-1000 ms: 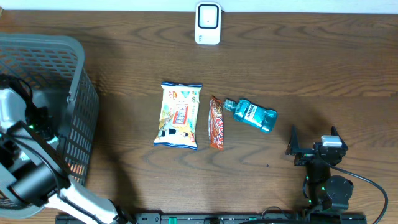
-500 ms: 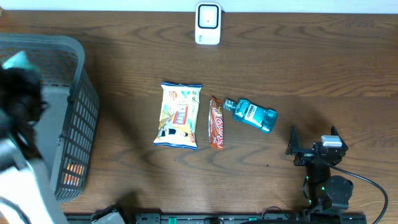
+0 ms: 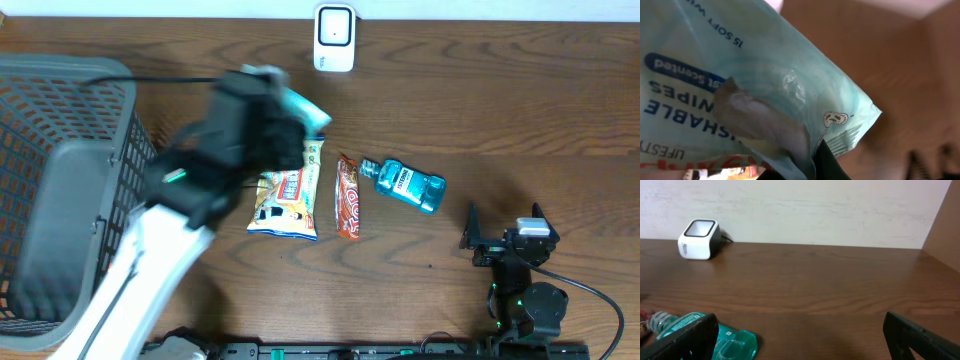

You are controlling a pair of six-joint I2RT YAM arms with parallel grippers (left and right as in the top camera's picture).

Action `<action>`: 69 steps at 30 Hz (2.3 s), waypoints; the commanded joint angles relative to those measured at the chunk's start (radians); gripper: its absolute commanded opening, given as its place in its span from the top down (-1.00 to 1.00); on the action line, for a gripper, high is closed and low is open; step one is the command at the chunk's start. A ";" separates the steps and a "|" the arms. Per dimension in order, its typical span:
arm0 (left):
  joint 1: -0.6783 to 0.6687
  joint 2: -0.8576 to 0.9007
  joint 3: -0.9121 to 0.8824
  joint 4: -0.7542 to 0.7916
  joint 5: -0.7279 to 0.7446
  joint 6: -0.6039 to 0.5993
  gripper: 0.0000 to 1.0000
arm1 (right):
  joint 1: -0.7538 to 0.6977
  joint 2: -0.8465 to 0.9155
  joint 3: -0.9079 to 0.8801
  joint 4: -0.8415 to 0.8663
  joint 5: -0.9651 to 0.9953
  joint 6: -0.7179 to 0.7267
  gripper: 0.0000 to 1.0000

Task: Scan the item barcode
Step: 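Carry the wet-wipes pack out and lay it between snack bar and bottle, then return the left gripper to the basket and grasp the orange tissue pack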

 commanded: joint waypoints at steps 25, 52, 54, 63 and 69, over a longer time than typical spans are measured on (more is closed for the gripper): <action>-0.182 0.641 -0.010 0.055 -0.148 -0.313 0.85 | -0.006 -0.002 -0.001 -0.004 0.001 -0.005 -0.99; -0.283 0.521 -0.005 0.000 -0.137 0.079 -0.50 | -0.006 -0.001 -0.001 -0.004 0.001 -0.005 -0.98; -0.284 0.490 -0.005 0.003 -0.137 0.051 -0.54 | -0.006 -0.002 -0.001 -0.004 0.001 -0.005 -0.98; -0.283 0.309 -0.001 0.000 -0.160 0.054 -0.84 | -0.006 -0.002 -0.001 -0.004 0.001 -0.005 -0.99; -0.277 0.145 0.005 0.003 -0.240 0.050 -0.87 | -0.006 -0.002 -0.001 -0.004 0.001 -0.005 -0.99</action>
